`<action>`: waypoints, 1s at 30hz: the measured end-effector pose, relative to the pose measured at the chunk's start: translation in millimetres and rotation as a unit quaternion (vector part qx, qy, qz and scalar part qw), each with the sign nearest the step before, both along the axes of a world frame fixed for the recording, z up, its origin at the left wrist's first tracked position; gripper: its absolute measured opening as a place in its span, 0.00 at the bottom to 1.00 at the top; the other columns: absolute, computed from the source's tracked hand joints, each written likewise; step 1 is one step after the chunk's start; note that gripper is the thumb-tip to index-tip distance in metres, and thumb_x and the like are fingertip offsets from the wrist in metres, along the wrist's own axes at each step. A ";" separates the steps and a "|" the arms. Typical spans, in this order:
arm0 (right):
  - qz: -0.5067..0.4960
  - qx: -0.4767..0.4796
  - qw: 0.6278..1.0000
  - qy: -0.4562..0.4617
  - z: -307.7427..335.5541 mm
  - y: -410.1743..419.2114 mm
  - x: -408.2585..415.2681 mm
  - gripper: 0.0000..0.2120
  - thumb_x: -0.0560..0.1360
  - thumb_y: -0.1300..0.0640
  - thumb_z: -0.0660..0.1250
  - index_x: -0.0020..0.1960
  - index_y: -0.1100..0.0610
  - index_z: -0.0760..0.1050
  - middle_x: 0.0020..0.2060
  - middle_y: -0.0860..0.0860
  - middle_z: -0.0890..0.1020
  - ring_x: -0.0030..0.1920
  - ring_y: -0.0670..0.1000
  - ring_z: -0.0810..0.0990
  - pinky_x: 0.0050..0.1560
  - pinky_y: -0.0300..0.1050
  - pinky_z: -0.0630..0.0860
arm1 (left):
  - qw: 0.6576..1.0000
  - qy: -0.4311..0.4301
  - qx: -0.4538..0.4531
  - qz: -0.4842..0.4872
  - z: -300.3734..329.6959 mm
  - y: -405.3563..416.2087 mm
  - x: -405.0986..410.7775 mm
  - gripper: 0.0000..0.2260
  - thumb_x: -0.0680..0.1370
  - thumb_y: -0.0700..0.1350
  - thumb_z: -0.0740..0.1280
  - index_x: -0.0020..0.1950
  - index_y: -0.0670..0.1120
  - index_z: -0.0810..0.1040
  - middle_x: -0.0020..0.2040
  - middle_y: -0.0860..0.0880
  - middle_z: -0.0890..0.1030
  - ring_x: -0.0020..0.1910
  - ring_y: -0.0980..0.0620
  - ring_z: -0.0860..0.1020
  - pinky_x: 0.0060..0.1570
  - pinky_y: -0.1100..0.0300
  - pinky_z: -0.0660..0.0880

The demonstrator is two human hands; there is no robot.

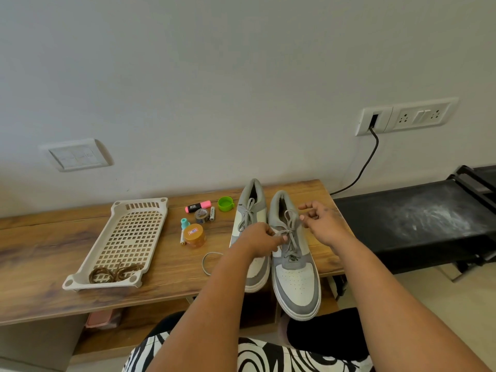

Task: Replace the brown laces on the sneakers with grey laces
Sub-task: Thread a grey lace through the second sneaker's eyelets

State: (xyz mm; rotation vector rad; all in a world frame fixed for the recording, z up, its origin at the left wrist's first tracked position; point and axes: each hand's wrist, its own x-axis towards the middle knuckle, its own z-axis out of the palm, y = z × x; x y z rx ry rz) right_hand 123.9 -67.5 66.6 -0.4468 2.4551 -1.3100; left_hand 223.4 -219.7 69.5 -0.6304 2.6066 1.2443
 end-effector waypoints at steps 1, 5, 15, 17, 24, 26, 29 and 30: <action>-0.013 0.003 1.000 0.002 1.9 3.1 -0.6 0.09 0.79 0.57 0.66 0.57 0.47 0.75 0.49 0.50 0.79 0.51 0.52 0.79 0.55 0.52 0.78 | 1.000 -0.017 0.023 0.000 6.6 -2.8 2.9 0.17 0.80 0.56 0.65 0.52 0.42 0.79 0.41 0.49 0.82 0.40 0.52 0.79 0.43 0.57 0.75; -0.071 0.014 0.997 0.033 13.8 12.3 8.4 0.08 0.79 0.55 0.66 0.58 0.50 0.74 0.46 0.48 0.76 0.48 0.49 0.75 0.48 0.45 0.72 | 0.998 -0.015 0.050 0.030 33.5 -16.4 18.9 0.15 0.83 0.50 0.61 0.47 0.41 0.81 0.36 0.50 0.78 0.34 0.55 0.75 0.35 0.63 0.69; 0.053 -0.070 0.981 -0.172 40.5 -12.3 94.3 0.09 0.79 0.61 0.62 0.54 0.53 0.78 0.45 0.50 0.77 0.42 0.47 0.72 0.41 0.43 0.69 | 0.874 0.082 0.454 0.151 63.9 -16.7 55.9 0.09 0.82 0.45 0.63 0.48 0.43 0.81 0.37 0.51 0.80 0.38 0.53 0.77 0.48 0.56 0.76; 0.119 -0.075 0.971 -0.196 39.5 -16.4 112.4 0.12 0.77 0.62 0.65 0.58 0.52 0.76 0.48 0.46 0.77 0.45 0.46 0.74 0.42 0.40 0.69 | 0.854 0.113 0.488 0.142 64.3 -12.8 59.7 0.08 0.83 0.40 0.61 0.52 0.41 0.80 0.41 0.49 0.82 0.41 0.52 0.79 0.49 0.56 0.78; 0.163 0.079 0.977 -0.115 27.1 -3.4 113.2 0.07 0.79 0.56 0.66 0.43 0.55 0.78 0.39 0.50 0.82 0.37 0.45 0.78 0.43 0.41 0.75 | 0.799 0.194 0.532 0.205 57.8 -13.1 55.0 0.10 0.81 0.32 0.60 0.61 0.36 0.76 0.48 0.44 0.83 0.45 0.50 0.83 0.45 0.59 0.81; 0.148 0.112 0.973 -0.136 32.1 6.3 102.3 0.07 0.79 0.57 0.66 0.44 0.57 0.79 0.38 0.51 0.82 0.35 0.45 0.77 0.39 0.38 0.75 | 0.786 0.196 0.536 0.236 51.5 -14.6 51.4 0.11 0.81 0.31 0.60 0.61 0.35 0.76 0.48 0.42 0.82 0.46 0.49 0.82 0.47 0.58 0.81; 0.161 0.179 0.961 -0.133 43.5 21.7 86.1 0.09 0.79 0.55 0.66 0.47 0.59 0.82 0.37 0.50 0.83 0.35 0.45 0.77 0.39 0.37 0.74 | 0.772 0.197 0.539 0.273 44.1 -18.3 45.3 0.10 0.81 0.31 0.60 0.60 0.35 0.76 0.48 0.41 0.81 0.47 0.48 0.82 0.47 0.57 0.80; 0.164 0.200 0.958 -0.128 45.0 26.5 81.3 0.11 0.79 0.54 0.66 0.46 0.59 0.82 0.36 0.49 0.84 0.34 0.44 0.77 0.38 0.37 0.74 | 0.771 0.197 0.536 0.282 42.3 -19.2 43.4 0.09 0.81 0.31 0.60 0.59 0.36 0.76 0.48 0.41 0.81 0.47 0.48 0.82 0.45 0.58 0.81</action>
